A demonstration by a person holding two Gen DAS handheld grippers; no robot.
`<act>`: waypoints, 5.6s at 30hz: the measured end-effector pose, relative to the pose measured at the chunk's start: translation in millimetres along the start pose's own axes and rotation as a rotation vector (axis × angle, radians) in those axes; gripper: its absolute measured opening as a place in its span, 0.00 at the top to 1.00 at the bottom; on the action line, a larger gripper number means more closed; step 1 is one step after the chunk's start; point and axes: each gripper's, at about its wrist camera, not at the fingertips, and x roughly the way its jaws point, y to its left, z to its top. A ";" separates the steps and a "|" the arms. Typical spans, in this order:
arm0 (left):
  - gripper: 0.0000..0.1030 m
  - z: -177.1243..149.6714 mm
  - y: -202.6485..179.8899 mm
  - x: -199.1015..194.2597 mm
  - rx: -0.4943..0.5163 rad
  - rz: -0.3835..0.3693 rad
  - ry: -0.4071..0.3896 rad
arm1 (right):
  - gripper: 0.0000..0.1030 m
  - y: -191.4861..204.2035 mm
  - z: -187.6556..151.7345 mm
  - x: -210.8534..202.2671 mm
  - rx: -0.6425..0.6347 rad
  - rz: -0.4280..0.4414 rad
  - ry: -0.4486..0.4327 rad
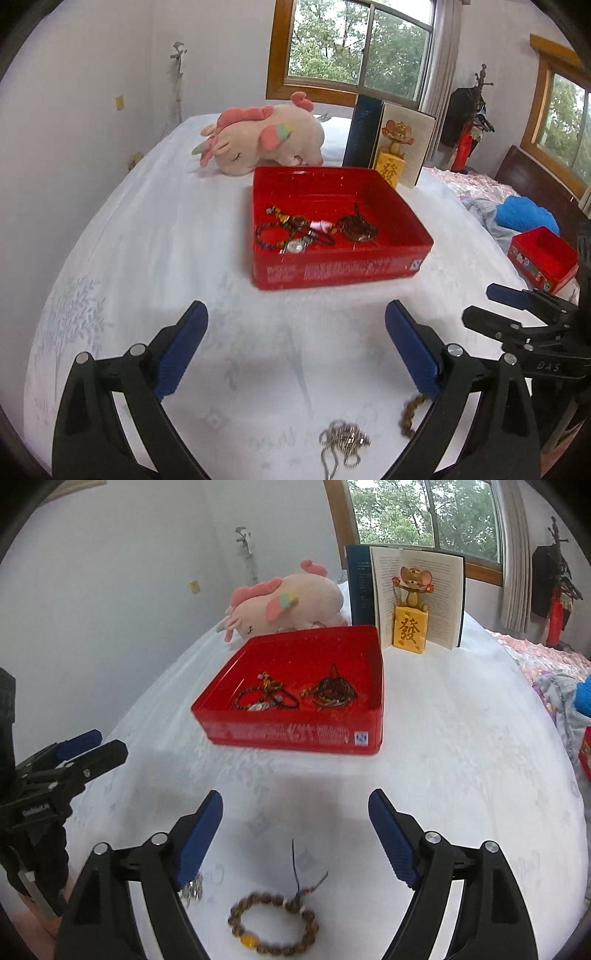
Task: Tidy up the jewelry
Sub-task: 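Move both open tools toward the silver ball chain and wooden bead bracelet, then close the left tool on the silver ball chain, then close the right tool on the wooden bead bracelet while the left holds the chain, then carry the chain and bracelet into the red tin and open both tools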
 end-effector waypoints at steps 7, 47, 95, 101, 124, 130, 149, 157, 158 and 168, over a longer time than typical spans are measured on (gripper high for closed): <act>0.07 -34.9 11.7 -3.6 -0.022 0.016 0.063 | 0.21 3.0 -27.5 -14.3 -0.015 -0.004 0.011; 0.50 -118.3 -43.7 54.1 0.064 0.024 0.330 | 0.22 -18.2 -74.5 -8.0 0.013 0.014 0.103; 0.92 -89.1 -13.5 27.0 -0.009 -0.083 0.231 | 0.90 7.6 -61.6 -18.0 -0.142 0.071 0.175; 0.93 -73.3 -17.0 17.1 0.012 -0.092 0.196 | 0.90 11.5 -43.6 -32.6 -0.180 0.035 0.145; 0.93 29.0 -12.8 0.7 0.027 -0.090 0.049 | 0.90 7.1 61.4 -33.9 -0.169 0.057 0.021; 0.93 72.9 -22.1 26.4 0.037 -0.092 0.037 | 0.90 10.5 108.9 -8.0 -0.158 0.059 -0.007; 0.93 123.6 -7.8 181.8 -0.016 -0.063 0.182 | 0.90 -18.8 166.7 150.5 -0.053 0.070 0.117; 0.79 122.7 -1.2 212.6 -0.007 -0.021 0.222 | 0.83 -42.3 163.8 179.0 -0.006 -0.003 0.153; 0.66 122.5 -0.9 211.6 -0.008 -0.017 0.217 | 0.81 -43.8 163.0 177.5 -0.007 -0.014 0.149; 0.40 120.8 -2.0 176.2 0.007 0.038 0.137 | 0.67 -48.0 152.8 142.1 -0.023 -0.110 0.086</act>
